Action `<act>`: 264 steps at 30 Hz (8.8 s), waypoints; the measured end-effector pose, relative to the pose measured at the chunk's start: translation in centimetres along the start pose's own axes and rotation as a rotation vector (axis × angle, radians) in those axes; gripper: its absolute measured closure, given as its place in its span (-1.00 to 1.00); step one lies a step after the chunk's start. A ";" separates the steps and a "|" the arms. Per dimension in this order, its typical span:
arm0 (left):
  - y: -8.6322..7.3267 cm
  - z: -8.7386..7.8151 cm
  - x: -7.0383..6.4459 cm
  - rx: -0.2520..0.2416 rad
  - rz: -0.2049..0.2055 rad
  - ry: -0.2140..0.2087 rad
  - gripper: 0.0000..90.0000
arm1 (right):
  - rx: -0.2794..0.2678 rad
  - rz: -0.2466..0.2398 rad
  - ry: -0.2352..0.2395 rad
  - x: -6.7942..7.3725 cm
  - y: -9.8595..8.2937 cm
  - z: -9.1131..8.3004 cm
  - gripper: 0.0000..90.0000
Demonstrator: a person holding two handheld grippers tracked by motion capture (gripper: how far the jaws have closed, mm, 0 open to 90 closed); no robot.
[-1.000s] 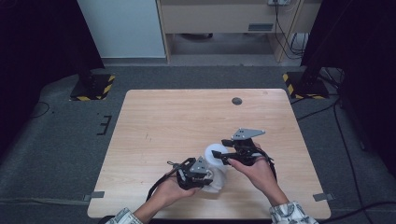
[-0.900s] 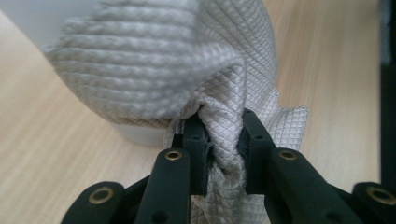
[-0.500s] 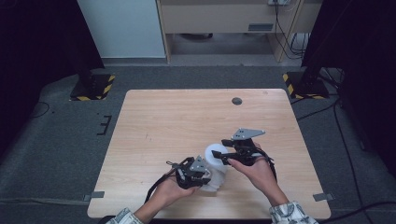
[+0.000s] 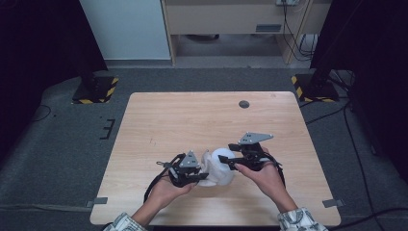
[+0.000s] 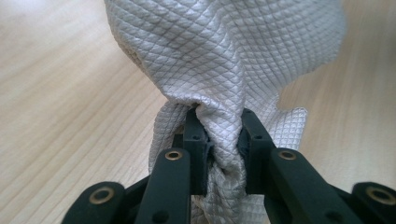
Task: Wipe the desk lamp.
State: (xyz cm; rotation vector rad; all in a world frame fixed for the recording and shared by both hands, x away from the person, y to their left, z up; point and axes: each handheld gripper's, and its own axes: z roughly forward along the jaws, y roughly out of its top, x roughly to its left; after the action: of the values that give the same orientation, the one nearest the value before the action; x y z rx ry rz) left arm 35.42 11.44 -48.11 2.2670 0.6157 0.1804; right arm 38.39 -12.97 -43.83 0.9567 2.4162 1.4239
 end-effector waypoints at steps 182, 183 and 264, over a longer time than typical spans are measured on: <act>1.3 2.5 5.8 0.081 0.020 -0.023 0.68 | 0.108 -0.112 0.008 2.4 -3.8 1.1 -0.64; 1.4 2.2 5.9 0.070 0.022 -0.023 0.68 | 0.109 -0.114 0.010 2.4 -3.8 1.1 -0.64; 3.4 4.9 7.0 0.138 0.105 -0.037 0.69 | 0.111 -0.122 0.007 2.5 -3.9 1.3 -0.64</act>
State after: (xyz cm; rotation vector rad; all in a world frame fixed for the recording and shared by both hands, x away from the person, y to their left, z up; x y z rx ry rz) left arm 44.37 9.64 -49.50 2.4328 0.5034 0.1512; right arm 35.35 -11.86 -47.33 0.8124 2.5342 1.2659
